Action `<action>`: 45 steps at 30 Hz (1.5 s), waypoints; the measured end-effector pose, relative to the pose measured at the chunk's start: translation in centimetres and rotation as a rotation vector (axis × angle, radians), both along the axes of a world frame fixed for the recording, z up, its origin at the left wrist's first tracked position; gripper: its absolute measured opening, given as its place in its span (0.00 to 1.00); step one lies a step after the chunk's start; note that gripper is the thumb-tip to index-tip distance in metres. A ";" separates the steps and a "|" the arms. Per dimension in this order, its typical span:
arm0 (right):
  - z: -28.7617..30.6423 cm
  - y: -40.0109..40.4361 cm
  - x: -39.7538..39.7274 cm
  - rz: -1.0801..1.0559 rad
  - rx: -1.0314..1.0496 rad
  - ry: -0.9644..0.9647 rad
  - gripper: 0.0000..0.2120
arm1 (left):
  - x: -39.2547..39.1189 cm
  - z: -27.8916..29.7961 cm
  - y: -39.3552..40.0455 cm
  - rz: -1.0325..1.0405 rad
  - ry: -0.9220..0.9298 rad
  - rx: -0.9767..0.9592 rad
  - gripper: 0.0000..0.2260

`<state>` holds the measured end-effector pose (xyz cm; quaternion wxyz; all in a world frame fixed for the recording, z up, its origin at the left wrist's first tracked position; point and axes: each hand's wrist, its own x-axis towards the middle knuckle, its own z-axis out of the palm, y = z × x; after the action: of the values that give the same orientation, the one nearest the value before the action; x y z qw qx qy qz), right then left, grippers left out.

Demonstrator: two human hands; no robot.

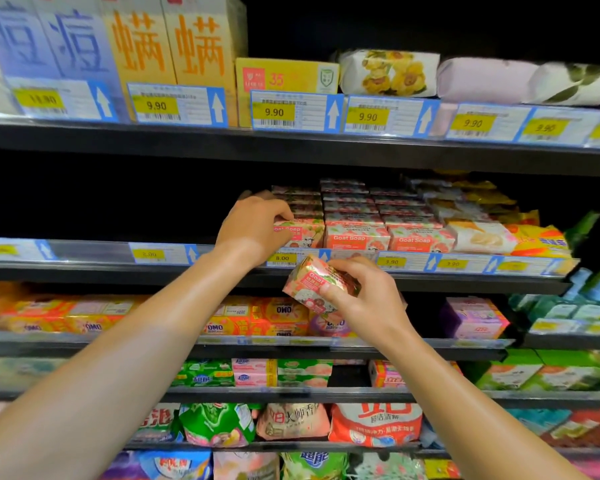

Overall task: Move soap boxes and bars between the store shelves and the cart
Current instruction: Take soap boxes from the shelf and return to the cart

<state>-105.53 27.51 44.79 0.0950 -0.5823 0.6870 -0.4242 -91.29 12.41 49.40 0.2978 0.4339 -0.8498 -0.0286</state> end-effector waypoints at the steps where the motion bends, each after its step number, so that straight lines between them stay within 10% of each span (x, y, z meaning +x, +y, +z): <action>1: 0.0 0.0 0.0 0.006 -0.004 -0.004 0.20 | 0.0 0.0 0.0 0.004 0.001 -0.005 0.13; 26: 1.0 0.3 -0.3 0.017 -0.021 0.035 0.21 | 0.5 0.5 -0.1 -0.021 0.071 -0.040 0.15; 29: 2.4 0.5 -0.4 0.024 -0.068 -0.021 0.22 | 2.0 0.9 2.3 -0.164 0.328 -0.059 0.14; 34: 4.6 0.2 0.1 0.082 -0.140 0.081 0.23 | 3.3 0.6 4.6 -0.493 0.138 0.007 0.21; 45: -0.6 0.8 0.7 -0.008 -0.185 0.256 0.25 | 4.4 0.6 1.3 -0.151 0.363 -0.072 0.16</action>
<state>-104.83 28.36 44.20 -0.0493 -0.6351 0.6538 -0.4082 -86.87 13.73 50.02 0.4584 0.3456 -0.8129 -0.0982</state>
